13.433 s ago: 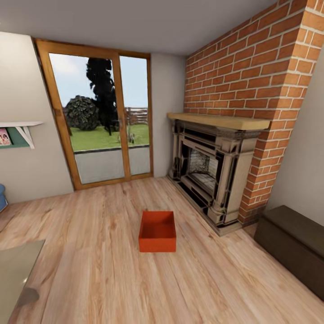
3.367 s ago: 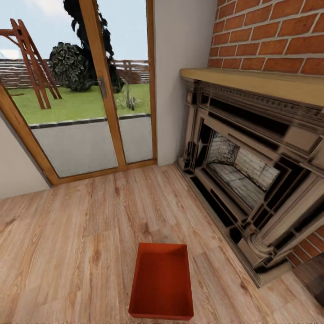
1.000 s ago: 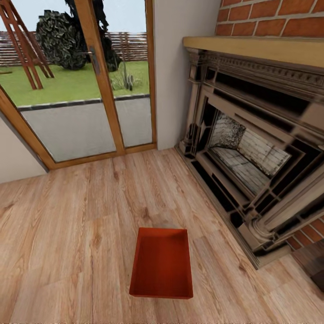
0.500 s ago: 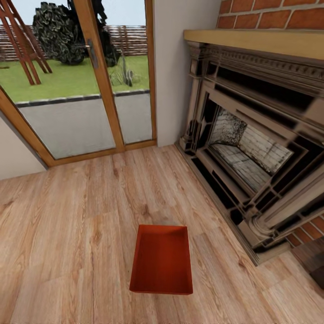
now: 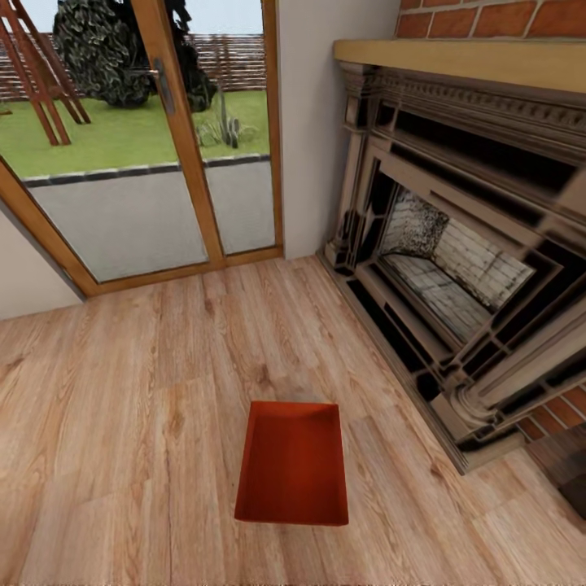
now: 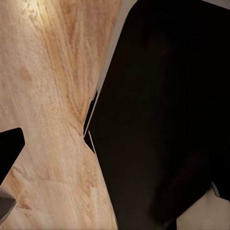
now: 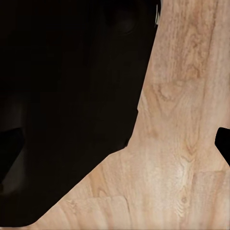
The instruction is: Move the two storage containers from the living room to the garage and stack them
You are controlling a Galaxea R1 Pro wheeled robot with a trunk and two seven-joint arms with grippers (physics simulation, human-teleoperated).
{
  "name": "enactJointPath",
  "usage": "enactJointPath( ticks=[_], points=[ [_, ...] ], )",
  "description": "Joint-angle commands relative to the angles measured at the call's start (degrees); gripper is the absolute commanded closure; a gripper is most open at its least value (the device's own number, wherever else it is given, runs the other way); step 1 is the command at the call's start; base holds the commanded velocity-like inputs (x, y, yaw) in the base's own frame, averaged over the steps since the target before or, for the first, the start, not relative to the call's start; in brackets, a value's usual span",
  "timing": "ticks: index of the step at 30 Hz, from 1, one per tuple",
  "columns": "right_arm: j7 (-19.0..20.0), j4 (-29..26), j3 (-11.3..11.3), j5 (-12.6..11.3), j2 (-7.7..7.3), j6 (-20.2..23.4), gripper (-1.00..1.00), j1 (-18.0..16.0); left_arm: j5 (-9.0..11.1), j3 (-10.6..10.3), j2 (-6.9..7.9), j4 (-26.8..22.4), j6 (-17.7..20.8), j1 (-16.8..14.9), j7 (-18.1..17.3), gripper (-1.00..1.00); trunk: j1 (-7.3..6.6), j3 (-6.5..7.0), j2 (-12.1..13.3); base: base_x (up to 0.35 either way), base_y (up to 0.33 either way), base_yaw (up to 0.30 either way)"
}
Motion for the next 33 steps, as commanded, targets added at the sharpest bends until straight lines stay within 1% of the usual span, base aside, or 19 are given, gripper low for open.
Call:
enactJointPath(
  ticks=[1,33],
  points=[
    [-0.1,0.2,0.2,0.5,0.00,-0.3,-1.00,-0.1,0.3,-0.2,-0.01,0.0,-0.1,0.0,0.1,-1.00,0.00,-0.13,0.0,0.000,0.000,0.000],
    [-0.1,0.2,0.3,0.5,0.00,-0.2,-1.00,-0.1,0.3,-0.2,0.05,0.0,-0.1,0.0,0.1,-1.00,0.00,-3.04,0.0,0.000,0.000,0.000]
  ],
)
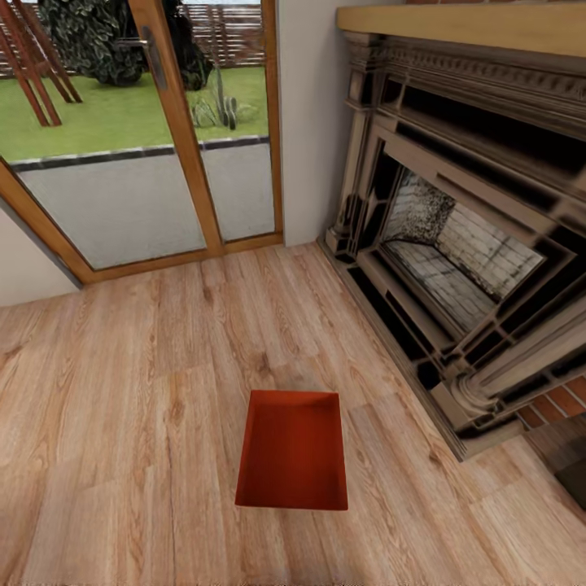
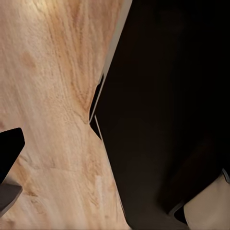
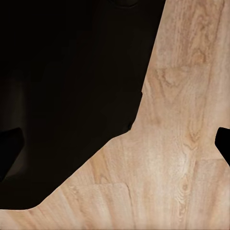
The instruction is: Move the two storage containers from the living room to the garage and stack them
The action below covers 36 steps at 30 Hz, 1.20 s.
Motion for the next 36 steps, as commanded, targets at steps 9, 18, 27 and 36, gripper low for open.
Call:
enactJointPath(
  ticks=[9,18,27,36],
  points=[
    [-0.1,0.2,0.2,0.5,0.00,-0.3,-1.00,-0.1,0.3,-0.2,0.01,0.0,-0.1,0.0,0.1,-1.00,0.00,-0.85,0.0,0.000,0.000,0.000],
    [-0.1,0.2,0.2,0.5,0.00,-0.3,-1.00,-0.1,0.3,-0.2,0.01,0.0,-0.1,0.0,0.1,-1.00,0.00,-1.67,0.0,0.000,0.000,0.000],
    [-0.1,0.2,0.1,0.4,0.00,-0.3,-1.00,-0.1,0.3,-0.2,0.01,0.0,-0.1,0.0,0.1,-1.00,0.00,-2.49,0.0,0.000,0.000,0.000],
    [-0.1,0.2,0.1,0.4,-0.01,-0.4,-1.00,-0.1,0.3,-0.2,0.01,0.0,-0.1,0.0,0.1,-1.00,1.10,-3.80,-2.0,0.000,0.000,0.000]
  ],
)
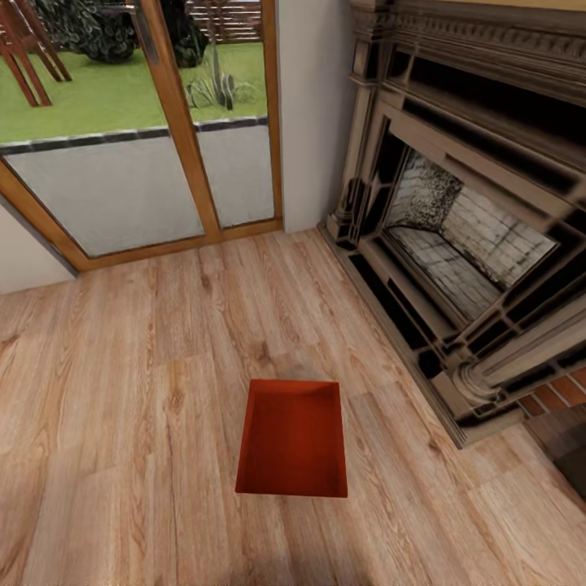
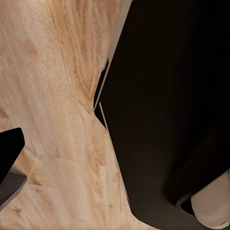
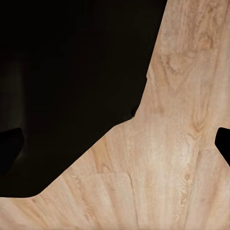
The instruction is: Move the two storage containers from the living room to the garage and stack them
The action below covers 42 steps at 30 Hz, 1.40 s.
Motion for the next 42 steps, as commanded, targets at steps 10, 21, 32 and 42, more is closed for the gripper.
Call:
enactJointPath(
  ticks=[10,21,32,42],
  points=[
    [-0.1,0.2,0.3,0.5,-0.03,-0.2,-1.00,-0.1,0.3,-0.2,0.00,0.0,-0.1,0.0,0.1,-1.00,1.98,-1.66,-3.6,0.000,0.000,0.000],
    [-0.1,0.2,0.2,0.5,0.07,-0.3,-1.00,-0.1,0.3,-0.2,0.01,0.0,-0.1,0.0,0.1,-1.00,1.98,-1.66,-3.6,0.000,0.000,0.000],
    [-0.1,0.2,0.2,0.5,0.15,-0.2,-1.00,-0.1,0.3,-0.2,0.00,0.0,-0.1,0.0,0.1,-1.00,1.98,-1.66,-3.6,0.000,0.000,0.000],
    [0.2,-2.9,0.1,0.7,-0.02,0.9,-1.00,-0.1,-0.1,-0.2,2.22,-1.9,0.4,0.0,0.1,-1.00,1.98,-1.66,-3.6,0.000,0.000,0.000]
  ],
)
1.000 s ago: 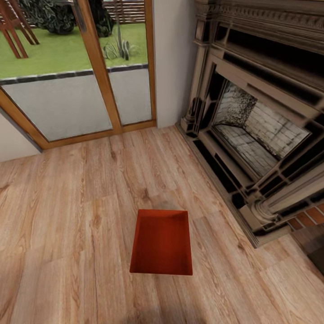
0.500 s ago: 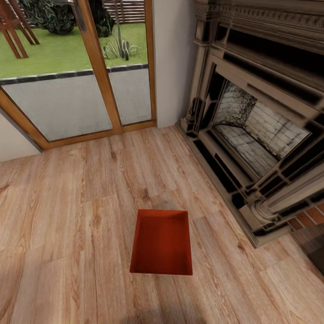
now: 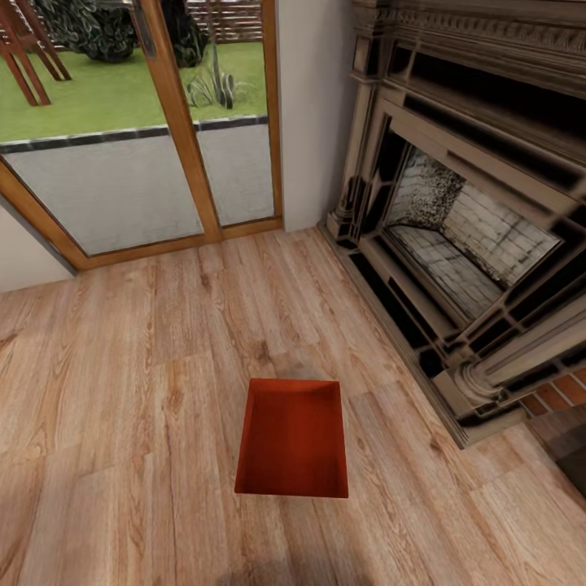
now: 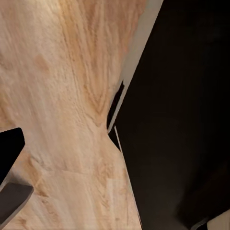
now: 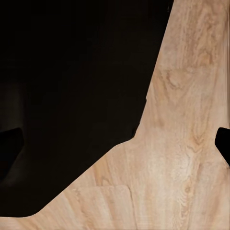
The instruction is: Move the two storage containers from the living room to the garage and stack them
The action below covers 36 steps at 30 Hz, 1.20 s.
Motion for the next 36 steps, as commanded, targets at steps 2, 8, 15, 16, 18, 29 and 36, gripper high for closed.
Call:
enactJointPath(
  ticks=[2,8,15,16,18,29,36],
  points=[
    [-0.1,-3.0,0.2,0.4,-0.05,1.1,-1.00,0.0,0.3,-0.2,0.87,-2.4,0.2,0.0,0.1,-1.00,0.00,-0.03,0.0,0.000,0.000,0.000],
    [-1.0,-15.7,-0.3,-0.1,-0.15,10.5,-1.00,0.2,0.2,-0.2,2.71,-12.4,5.9,-0.1,0.3,-1.00,0.00,-0.03,0.0,0.000,0.000,0.000],
    [-4.0,-19.9,-5.7,-0.8,-4.63,15.4,-1.00,-10.3,0.1,-0.1,9.15,-25.9,17.1,-0.3,0.4,-1.00,0.00,-0.03,0.0,0.000,0.000,0.000],
    [-4.2,-19.9,-6.2,-0.9,-5.53,15.3,-1.00,-12.4,0.1,-0.1,10.34,-26.2,17.7,-0.4,0.4,-1.00,0.00,-0.03,0.0,0.000,0.000,0.000],
    [-4.3,-19.9,-6.4,-0.9,-6.28,15.3,-1.00,-14.5,0.1,-0.1,11.34,-26.3,18.2,-0.5,0.4,-1.00,0.00,-0.03,0.0,0.000,0.000,0.000],
    [-4.4,-18.4,-6.8,-1.1,-2.49,10.7,-1.00,-30.8,-0.3,-0.4,7.34,-26.6,23.3,-21.8,2.3,-1.00,0.00,-0.03,0.0,0.000,0.000,0.000],
    [-4.4,-14.0,-7.2,-1.1,5.56,0.7,-1.00,-31.5,-4.7,-1.1,-4.50,-26.1,22.9,-29.4,3.9,-1.00,0.00,-0.03,0.0,0.000,0.000,0.000]
  ],
)
